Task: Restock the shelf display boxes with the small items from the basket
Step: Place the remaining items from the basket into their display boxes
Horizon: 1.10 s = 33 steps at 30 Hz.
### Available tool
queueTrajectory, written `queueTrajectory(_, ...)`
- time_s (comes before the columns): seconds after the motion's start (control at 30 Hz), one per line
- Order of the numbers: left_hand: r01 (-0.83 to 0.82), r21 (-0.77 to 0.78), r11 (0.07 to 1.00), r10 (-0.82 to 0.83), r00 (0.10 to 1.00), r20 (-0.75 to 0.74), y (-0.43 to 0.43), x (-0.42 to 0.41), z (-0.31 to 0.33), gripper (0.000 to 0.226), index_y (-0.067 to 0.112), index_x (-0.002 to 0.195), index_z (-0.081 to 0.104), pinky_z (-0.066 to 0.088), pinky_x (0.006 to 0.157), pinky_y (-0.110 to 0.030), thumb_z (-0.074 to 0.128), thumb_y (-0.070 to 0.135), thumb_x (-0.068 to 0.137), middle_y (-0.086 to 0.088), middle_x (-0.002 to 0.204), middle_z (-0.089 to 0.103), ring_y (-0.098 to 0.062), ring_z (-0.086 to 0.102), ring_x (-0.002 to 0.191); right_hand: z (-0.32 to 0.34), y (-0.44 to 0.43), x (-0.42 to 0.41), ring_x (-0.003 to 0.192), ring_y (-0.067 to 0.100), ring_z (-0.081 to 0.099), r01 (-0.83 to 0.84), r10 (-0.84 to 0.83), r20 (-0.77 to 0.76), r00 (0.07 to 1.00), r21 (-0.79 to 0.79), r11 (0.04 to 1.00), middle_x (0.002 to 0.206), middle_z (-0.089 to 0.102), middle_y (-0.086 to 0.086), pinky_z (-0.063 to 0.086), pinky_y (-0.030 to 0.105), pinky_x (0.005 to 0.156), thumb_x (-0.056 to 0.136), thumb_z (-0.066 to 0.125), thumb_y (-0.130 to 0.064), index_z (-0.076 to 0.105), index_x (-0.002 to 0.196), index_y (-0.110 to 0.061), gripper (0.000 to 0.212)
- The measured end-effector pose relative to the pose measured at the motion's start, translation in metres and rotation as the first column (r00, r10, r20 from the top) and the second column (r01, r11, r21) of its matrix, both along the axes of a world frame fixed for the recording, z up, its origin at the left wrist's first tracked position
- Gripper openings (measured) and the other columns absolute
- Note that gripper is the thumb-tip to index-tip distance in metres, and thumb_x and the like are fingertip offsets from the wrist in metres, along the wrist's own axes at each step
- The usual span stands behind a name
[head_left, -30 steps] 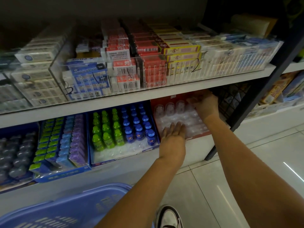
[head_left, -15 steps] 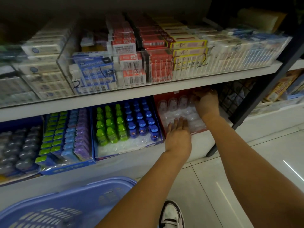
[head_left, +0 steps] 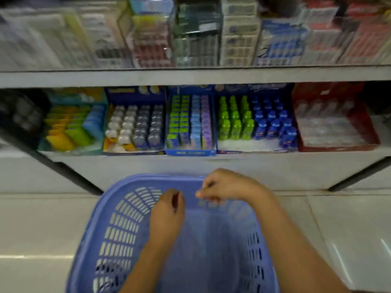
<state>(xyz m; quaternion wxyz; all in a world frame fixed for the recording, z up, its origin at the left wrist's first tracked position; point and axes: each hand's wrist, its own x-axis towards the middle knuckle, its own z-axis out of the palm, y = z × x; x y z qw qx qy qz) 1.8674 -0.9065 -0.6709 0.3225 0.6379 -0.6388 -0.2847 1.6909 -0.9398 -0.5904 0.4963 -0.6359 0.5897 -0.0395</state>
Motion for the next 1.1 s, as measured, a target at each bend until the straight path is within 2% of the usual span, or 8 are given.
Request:
queueTrajectory(0.2,-0.134,0.545,0.828,0.005,0.973,0.231,-0.015,0.070,-0.081,0.027,-0.004,0.115,0.060,0.040,0.084,-0.035,0.049,0.009,0.095,-0.024,0.116,0.064,-0.035,0.060,0.109,-0.138,0.018,0.112,0.103,0.020,0.059,-0.029,0.026,-0.164,0.986,-0.018,0.999,0.121,0.063,0.017,0.043,0.032,0.094,0.090,0.054,-0.010,0.063,0.118,-0.004,0.030)
queueTrajectory(0.37,-0.061,0.626,0.777,0.041,0.998,0.045,-0.025,0.078,-0.115,0.026,-0.022,0.114,0.055,0.039,0.072,-0.018,0.044,-0.008,0.095,-0.038,0.119,0.056,-0.036,0.058,0.103,-0.193,0.012,0.141,0.125,0.027,0.048,0.102,-0.115,-0.154,0.981,-0.092,0.991,0.136,0.051,0.014,0.034,0.028,0.101,0.094,0.041,-0.005,0.051,0.132,-0.010,0.039)
queueTrajectory(0.5,-0.209,0.638,0.741,0.302,0.952,-0.040,-0.025,0.080,-0.138,0.021,-0.013,0.103,0.067,0.043,0.090,-0.037,0.053,-0.006,0.090,-0.030,0.108,0.066,-0.037,0.061,0.106,-0.236,0.003,0.150,0.131,0.026,0.041,-0.003,-0.024,-0.275,0.961,-0.098,0.995,0.147,0.037,0.009,0.033,0.035,0.109,0.097,0.040,-0.013,0.033,0.145,-0.017,0.048)
queueTrajectory(0.63,-0.304,0.659,0.688,0.473,0.876,-0.090,-0.028,0.080,-0.151,0.018,-0.013,0.099,0.067,0.048,0.088,-0.041,0.058,-0.002,0.088,-0.026,0.102,0.068,-0.037,0.063,0.100,-0.255,0.000,0.147,0.129,0.024,0.042,-0.025,-0.040,-0.381,0.924,-0.164,0.986,0.143,0.041,0.008,0.038,0.035,0.103,0.093,0.049,-0.030,0.041,0.139,-0.019,0.047)
queueTrajectory(0.77,-0.286,0.620,0.731,0.449,0.885,-0.121,-0.033,0.075,-0.156,0.017,0.001,0.071,0.067,0.046,0.073,-0.035,0.065,0.007,0.087,-0.025,0.089,0.069,-0.029,0.064,0.085,-0.259,0.003,0.142,0.106,0.031,0.058,0.207,-0.249,-0.220,0.943,-0.198,0.958,0.113,0.064,0.015,0.043,0.036,0.090,0.087,0.061,-0.032,0.060,0.107,-0.011,0.029)
queueTrajectory(0.87,-0.222,0.698,0.681,0.342,0.939,-0.034,-0.038,0.069,-0.153,0.024,-0.008,0.098,0.070,0.046,0.085,-0.036,0.063,0.013,0.089,-0.024,0.103,0.069,-0.033,0.065,0.099,-0.251,0.002,0.135,0.102,0.034,0.061,0.190,-0.225,-0.233,0.946,-0.161,0.968,0.111,0.066,0.016,0.045,0.036,0.082,0.086,0.061,-0.029,0.056,0.110,-0.012,0.029)
queueTrajectory(1.0,-0.134,0.791,0.597,0.279,0.959,-0.048,-0.041,0.069,-0.144,0.026,0.002,0.110,0.067,0.050,0.083,-0.030,0.060,0.011,0.088,-0.015,0.111,0.068,-0.030,0.064,0.106,-0.211,0.002,0.119,0.077,0.022,0.059,0.084,-0.077,-0.088,0.993,0.079,0.993,0.089,0.064,0.013,0.049,0.037,0.076,0.083,0.062,-0.010,0.053,0.090,-0.023,0.017)
queueTrajectory(1.1,0.048,0.851,0.523,0.231,0.953,-0.197,-0.043,0.060,-0.122,0.024,0.000,0.111,0.065,0.056,0.073,-0.030,0.056,0.007,0.090,-0.016,0.103,0.068,-0.023,0.065,0.084,-0.151,0.007,0.092,0.063,0.012,0.055,0.174,-0.289,0.246,0.925,0.403,0.899,0.077,0.057,0.003,0.051,0.028,0.060,0.088,0.052,0.002,0.053,0.102,-0.025,0.031)
